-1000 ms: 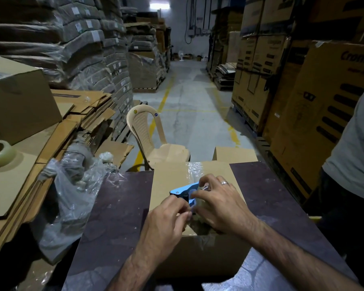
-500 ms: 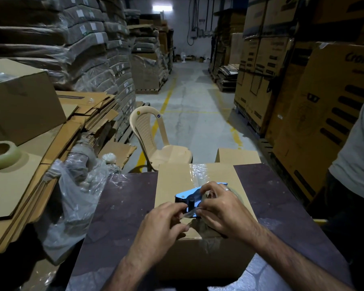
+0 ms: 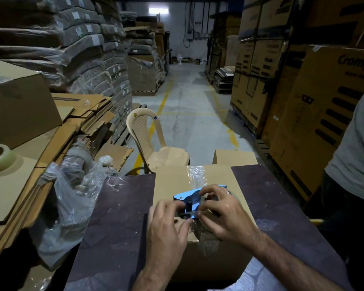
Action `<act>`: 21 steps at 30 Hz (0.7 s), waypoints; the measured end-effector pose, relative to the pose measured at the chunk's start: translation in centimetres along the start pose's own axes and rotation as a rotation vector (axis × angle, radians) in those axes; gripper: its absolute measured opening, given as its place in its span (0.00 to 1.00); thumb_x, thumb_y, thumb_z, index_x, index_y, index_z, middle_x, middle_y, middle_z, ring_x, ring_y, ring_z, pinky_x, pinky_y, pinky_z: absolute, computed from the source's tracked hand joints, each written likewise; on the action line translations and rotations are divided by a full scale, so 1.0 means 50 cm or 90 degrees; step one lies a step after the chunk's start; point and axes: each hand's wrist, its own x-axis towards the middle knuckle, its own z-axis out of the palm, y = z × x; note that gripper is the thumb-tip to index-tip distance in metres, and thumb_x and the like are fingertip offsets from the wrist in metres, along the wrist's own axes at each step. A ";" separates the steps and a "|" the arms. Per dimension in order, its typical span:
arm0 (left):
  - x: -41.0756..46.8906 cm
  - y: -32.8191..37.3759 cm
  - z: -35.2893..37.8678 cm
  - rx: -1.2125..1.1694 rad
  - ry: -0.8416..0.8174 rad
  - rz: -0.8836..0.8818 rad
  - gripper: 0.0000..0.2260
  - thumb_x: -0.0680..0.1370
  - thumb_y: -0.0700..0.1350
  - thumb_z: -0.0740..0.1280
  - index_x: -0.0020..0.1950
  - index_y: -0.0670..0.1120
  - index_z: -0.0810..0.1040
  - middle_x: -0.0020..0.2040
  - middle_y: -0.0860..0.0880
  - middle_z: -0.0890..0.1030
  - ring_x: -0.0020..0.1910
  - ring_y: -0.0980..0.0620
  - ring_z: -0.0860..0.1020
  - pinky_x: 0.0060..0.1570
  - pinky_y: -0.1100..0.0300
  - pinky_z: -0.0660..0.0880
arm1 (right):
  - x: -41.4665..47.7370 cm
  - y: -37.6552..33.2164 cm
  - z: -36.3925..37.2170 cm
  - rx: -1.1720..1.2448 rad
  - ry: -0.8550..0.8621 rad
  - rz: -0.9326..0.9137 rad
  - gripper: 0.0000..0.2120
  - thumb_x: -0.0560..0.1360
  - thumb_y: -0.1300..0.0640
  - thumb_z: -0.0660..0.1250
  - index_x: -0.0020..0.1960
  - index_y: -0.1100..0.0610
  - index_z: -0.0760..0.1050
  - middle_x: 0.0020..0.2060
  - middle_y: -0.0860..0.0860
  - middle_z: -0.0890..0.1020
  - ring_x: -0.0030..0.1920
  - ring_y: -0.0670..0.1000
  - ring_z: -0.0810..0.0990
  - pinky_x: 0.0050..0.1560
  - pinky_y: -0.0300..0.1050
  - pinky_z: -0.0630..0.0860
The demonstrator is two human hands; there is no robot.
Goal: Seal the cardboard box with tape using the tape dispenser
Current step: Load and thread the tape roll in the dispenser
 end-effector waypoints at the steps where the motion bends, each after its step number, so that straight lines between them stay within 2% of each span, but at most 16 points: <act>1: 0.010 -0.001 0.000 0.010 -0.019 -0.002 0.28 0.69 0.48 0.76 0.67 0.56 0.69 0.63 0.56 0.71 0.62 0.54 0.68 0.58 0.59 0.71 | 0.000 -0.001 0.000 0.007 0.007 0.001 0.03 0.71 0.54 0.71 0.41 0.53 0.81 0.53 0.49 0.76 0.50 0.44 0.76 0.48 0.38 0.74; 2: 0.020 -0.003 0.000 0.025 -0.063 -0.003 0.35 0.70 0.50 0.75 0.72 0.58 0.61 0.71 0.57 0.64 0.70 0.55 0.62 0.65 0.56 0.67 | -0.001 -0.001 0.001 0.009 0.007 0.001 0.03 0.70 0.54 0.71 0.41 0.53 0.80 0.53 0.49 0.76 0.51 0.45 0.76 0.48 0.37 0.74; 3: 0.028 -0.007 0.003 0.041 -0.113 0.008 0.39 0.71 0.51 0.74 0.76 0.58 0.55 0.75 0.59 0.57 0.73 0.57 0.57 0.70 0.54 0.62 | -0.001 -0.001 0.001 0.007 0.003 -0.001 0.03 0.70 0.54 0.71 0.40 0.53 0.80 0.52 0.48 0.77 0.51 0.45 0.75 0.49 0.36 0.74; 4: 0.034 -0.009 0.005 0.043 -0.147 0.029 0.38 0.72 0.52 0.73 0.76 0.58 0.54 0.76 0.60 0.56 0.74 0.59 0.56 0.72 0.54 0.60 | -0.001 -0.001 0.002 0.004 0.000 0.002 0.03 0.70 0.54 0.71 0.40 0.53 0.80 0.52 0.48 0.77 0.51 0.44 0.75 0.49 0.35 0.73; 5: 0.037 -0.013 0.010 0.029 -0.161 0.050 0.36 0.73 0.51 0.72 0.76 0.58 0.56 0.75 0.60 0.59 0.73 0.59 0.59 0.71 0.55 0.61 | 0.000 -0.003 0.004 0.006 0.002 0.014 0.03 0.69 0.55 0.71 0.39 0.53 0.80 0.51 0.47 0.77 0.50 0.44 0.75 0.49 0.34 0.73; 8: 0.037 -0.022 0.021 -0.049 -0.148 0.053 0.32 0.72 0.44 0.74 0.73 0.54 0.65 0.71 0.58 0.68 0.68 0.61 0.66 0.68 0.60 0.69 | 0.008 -0.012 0.012 0.031 0.046 0.097 0.02 0.66 0.57 0.73 0.37 0.54 0.80 0.47 0.46 0.76 0.49 0.41 0.75 0.46 0.30 0.72; 11: 0.041 -0.027 0.026 -0.095 -0.099 0.046 0.29 0.71 0.41 0.75 0.70 0.51 0.70 0.66 0.57 0.72 0.63 0.65 0.69 0.63 0.71 0.69 | 0.019 -0.023 0.028 0.033 0.097 0.198 0.04 0.63 0.61 0.73 0.35 0.55 0.78 0.43 0.45 0.76 0.45 0.42 0.76 0.41 0.31 0.74; 14: 0.049 -0.028 0.026 -0.121 -0.069 0.021 0.24 0.70 0.41 0.75 0.65 0.50 0.75 0.60 0.57 0.77 0.58 0.62 0.74 0.58 0.67 0.74 | 0.031 -0.032 0.041 0.044 0.157 0.281 0.08 0.62 0.64 0.72 0.32 0.55 0.75 0.38 0.45 0.74 0.38 0.43 0.75 0.37 0.35 0.73; 18: 0.051 -0.032 0.027 -0.123 -0.102 -0.005 0.21 0.70 0.42 0.75 0.60 0.54 0.73 0.55 0.59 0.77 0.54 0.61 0.76 0.52 0.64 0.76 | 0.052 -0.039 0.043 0.046 0.190 0.365 0.15 0.64 0.65 0.71 0.29 0.50 0.69 0.37 0.46 0.74 0.37 0.45 0.75 0.40 0.45 0.78; 21: 0.056 -0.033 0.021 -0.117 -0.130 -0.003 0.17 0.72 0.42 0.73 0.55 0.55 0.71 0.52 0.63 0.75 0.51 0.63 0.75 0.50 0.68 0.74 | 0.058 -0.035 0.039 0.050 0.160 0.378 0.18 0.65 0.63 0.73 0.29 0.45 0.69 0.38 0.46 0.75 0.38 0.43 0.75 0.41 0.41 0.78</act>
